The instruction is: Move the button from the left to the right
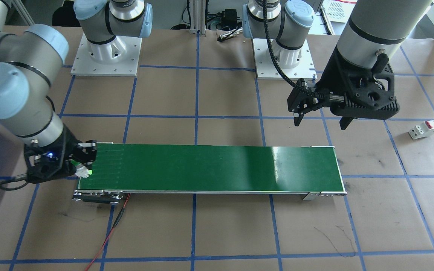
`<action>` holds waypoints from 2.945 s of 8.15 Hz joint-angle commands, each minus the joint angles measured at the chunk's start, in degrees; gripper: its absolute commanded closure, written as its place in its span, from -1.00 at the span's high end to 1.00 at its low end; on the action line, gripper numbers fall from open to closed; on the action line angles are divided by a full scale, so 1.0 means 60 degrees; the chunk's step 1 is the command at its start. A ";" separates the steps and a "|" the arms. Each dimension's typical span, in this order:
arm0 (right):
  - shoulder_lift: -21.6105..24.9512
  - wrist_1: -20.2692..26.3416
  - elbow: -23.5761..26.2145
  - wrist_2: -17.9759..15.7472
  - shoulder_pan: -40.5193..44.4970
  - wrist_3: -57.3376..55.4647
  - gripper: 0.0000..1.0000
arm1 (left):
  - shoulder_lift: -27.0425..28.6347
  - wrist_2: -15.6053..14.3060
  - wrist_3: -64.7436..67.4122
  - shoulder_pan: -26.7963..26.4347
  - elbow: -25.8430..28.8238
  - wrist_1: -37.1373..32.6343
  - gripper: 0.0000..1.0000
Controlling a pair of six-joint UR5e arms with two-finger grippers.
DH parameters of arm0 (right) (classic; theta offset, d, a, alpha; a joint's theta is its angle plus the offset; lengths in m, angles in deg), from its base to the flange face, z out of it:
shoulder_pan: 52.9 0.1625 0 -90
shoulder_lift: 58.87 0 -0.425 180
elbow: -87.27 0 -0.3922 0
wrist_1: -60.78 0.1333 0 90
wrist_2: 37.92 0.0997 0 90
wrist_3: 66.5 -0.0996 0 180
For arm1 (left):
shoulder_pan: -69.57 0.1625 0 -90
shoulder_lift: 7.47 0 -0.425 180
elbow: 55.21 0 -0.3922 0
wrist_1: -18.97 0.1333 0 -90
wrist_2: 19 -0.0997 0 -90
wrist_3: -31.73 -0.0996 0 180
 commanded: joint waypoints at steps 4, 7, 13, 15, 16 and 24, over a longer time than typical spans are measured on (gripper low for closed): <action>0.0326 0.0582 -0.0157 -0.0572 -0.5606 0.9700 -1.00 | 0.0006 0.0015 -0.0026 -0.0003 0.0053 0.0065 1.00; -0.1252 -0.2417 -0.0157 -0.0998 -0.6417 1.3649 -1.00 | -0.0009 0.0044 -0.0011 -0.0017 -0.0005 0.0066 1.00; -0.2533 -0.2865 -0.0114 -0.0587 -0.6535 1.4728 0.76 | 0.0006 0.0044 -0.0026 -0.0003 -0.0005 0.0080 1.00; -0.2140 -0.2705 -0.0099 -0.0602 -0.6536 1.4670 1.00 | 0.0006 0.0059 -0.0026 -0.0003 0.0009 0.0080 1.00; -0.1557 -0.2298 -0.0084 -0.0616 -0.6550 1.4568 1.00 | 0.0006 0.0059 -0.0026 -0.0003 0.0009 0.0080 1.00; 0.2988 0.3839 -0.0463 -0.0733 -0.3426 0.4110 1.00 | 0.0006 0.0015 -0.0055 0.0012 -0.0005 0.0080 1.00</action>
